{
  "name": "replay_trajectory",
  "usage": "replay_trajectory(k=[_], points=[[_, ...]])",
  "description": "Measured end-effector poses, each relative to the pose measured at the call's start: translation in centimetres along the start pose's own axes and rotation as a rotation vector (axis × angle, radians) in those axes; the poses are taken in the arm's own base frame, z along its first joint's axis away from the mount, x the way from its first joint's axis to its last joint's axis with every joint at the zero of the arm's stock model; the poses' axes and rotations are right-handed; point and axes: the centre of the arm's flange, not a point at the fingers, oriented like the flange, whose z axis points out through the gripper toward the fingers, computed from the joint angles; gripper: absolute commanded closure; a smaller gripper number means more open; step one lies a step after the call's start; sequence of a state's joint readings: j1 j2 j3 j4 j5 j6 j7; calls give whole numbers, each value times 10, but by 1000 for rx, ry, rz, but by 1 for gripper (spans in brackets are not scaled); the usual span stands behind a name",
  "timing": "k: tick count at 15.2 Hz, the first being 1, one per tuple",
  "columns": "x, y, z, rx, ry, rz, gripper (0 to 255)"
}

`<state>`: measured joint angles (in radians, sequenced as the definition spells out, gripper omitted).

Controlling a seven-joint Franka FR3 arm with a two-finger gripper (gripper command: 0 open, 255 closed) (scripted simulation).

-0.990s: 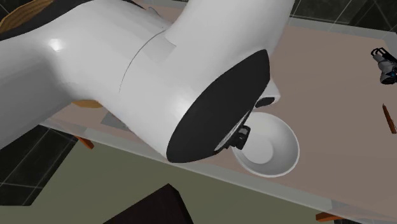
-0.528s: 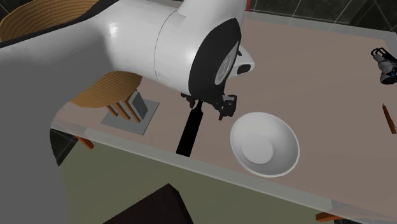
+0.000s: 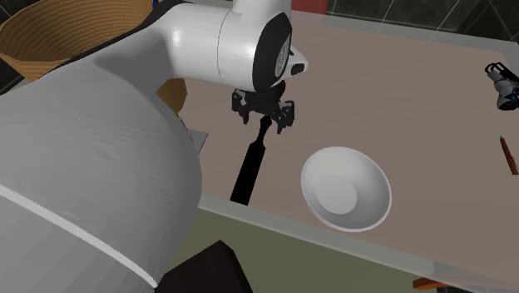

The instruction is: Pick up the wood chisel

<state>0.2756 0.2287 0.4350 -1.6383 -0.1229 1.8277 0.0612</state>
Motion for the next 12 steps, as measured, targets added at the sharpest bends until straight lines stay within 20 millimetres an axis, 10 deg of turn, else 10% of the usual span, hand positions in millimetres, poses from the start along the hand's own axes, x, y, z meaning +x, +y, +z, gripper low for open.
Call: replay_trajectory(k=[7, 8, 12], points=[[5, 0, 36, -1, 1, -1, 0], [5, 0, 37, -1, 2, 0, 255], [5, -1, 38, -1, 1, -1, 255]])
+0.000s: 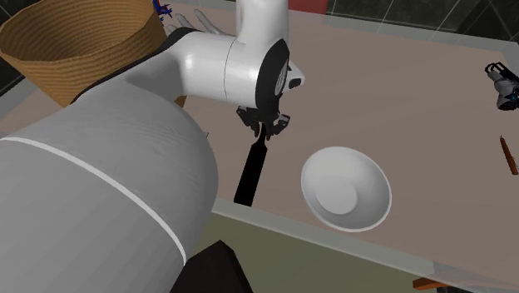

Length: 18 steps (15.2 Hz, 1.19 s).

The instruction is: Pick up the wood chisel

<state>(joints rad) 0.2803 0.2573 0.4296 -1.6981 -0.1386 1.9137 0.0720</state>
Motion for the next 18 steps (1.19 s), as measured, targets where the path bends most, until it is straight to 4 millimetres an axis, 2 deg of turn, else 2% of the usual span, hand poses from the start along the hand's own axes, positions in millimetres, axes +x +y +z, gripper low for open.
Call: replay_trajectory(k=[8, 18], points=[[-1, -1, -3, -1, -3, -3, 255], [-1, -1, -55, 0, -5, -5, 255]])
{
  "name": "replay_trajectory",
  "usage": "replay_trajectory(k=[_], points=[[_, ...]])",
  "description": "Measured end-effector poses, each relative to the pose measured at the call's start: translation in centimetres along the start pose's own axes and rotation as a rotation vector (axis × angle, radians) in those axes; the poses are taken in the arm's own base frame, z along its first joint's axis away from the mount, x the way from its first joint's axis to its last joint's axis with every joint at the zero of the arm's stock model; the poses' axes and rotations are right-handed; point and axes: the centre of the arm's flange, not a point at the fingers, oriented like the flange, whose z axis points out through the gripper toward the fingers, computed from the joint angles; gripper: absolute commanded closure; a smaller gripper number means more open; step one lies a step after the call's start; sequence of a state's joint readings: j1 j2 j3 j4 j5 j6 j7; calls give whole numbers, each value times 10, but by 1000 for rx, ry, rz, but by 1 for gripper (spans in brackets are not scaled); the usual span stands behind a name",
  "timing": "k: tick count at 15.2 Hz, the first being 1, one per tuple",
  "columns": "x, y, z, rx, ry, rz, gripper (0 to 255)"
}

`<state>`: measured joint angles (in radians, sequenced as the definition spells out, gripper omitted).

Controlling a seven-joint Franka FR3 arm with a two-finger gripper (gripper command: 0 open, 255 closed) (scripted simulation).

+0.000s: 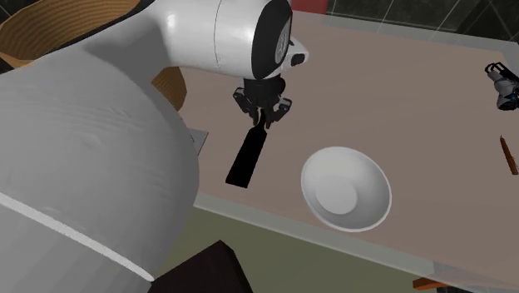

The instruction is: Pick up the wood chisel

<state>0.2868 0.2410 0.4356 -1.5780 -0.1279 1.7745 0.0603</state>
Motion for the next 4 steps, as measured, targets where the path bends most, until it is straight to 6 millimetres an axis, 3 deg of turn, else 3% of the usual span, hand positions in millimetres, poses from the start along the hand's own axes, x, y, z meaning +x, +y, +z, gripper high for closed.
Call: replay_trajectory(k=[4], points=[[-1, 1, -18, 0, 0, 0, 255]])
